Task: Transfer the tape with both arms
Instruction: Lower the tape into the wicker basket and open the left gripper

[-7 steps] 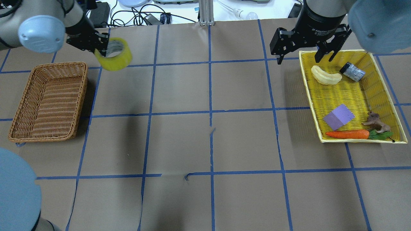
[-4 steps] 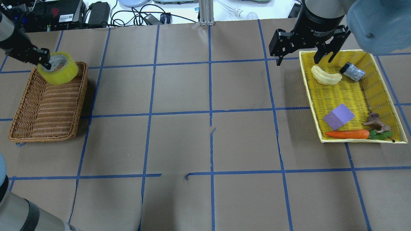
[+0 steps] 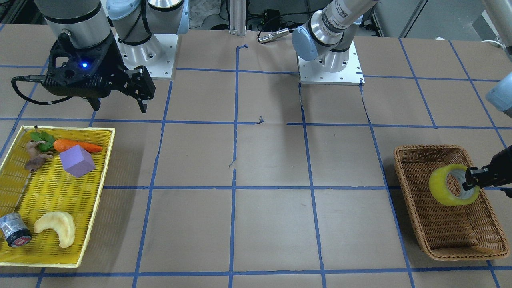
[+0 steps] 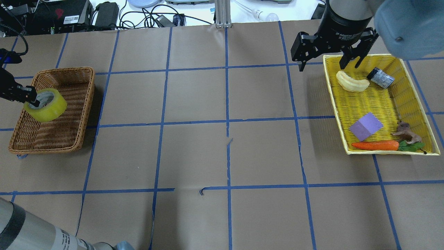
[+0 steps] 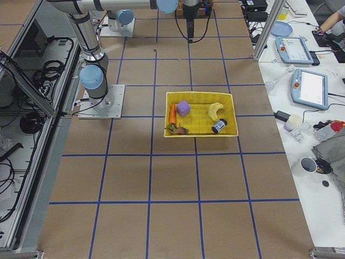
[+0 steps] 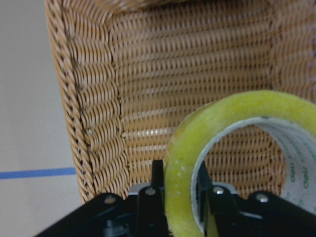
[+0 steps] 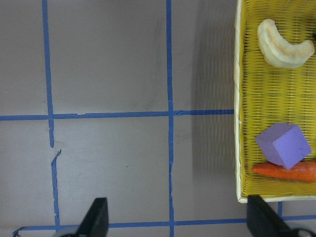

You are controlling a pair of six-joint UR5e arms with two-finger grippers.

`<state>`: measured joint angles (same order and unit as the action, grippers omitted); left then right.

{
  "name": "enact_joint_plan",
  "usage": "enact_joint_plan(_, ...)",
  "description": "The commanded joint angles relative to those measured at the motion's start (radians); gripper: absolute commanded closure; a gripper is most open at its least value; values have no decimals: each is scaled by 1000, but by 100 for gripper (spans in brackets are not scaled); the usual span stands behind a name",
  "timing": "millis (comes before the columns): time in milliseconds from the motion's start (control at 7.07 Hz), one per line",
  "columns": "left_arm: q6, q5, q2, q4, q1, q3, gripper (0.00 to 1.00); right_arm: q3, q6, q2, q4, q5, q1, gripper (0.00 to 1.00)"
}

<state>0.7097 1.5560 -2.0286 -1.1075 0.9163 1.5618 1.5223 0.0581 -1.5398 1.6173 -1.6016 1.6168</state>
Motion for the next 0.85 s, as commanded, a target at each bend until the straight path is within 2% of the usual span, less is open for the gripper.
enact_joint_plan(0,1,10,2,15,-4,-5,0,1,0,0,1,2,0,0)
enact_joint_plan(283,-3,12,60,-27,12,-8,0,2,0,0,0,0,0,0)
enact_joint_plan(425,-62,16,126,-110,13,-12,0,2,0,0,1,2,0,0)
enact_joint_plan(566,-196,18,215,-246,22,-15,0,2,0,0,3,3,0,0)
enact_joint_plan(708,-266,26,291,-315,62,-25,0,2,0,0,1,2,0,0)
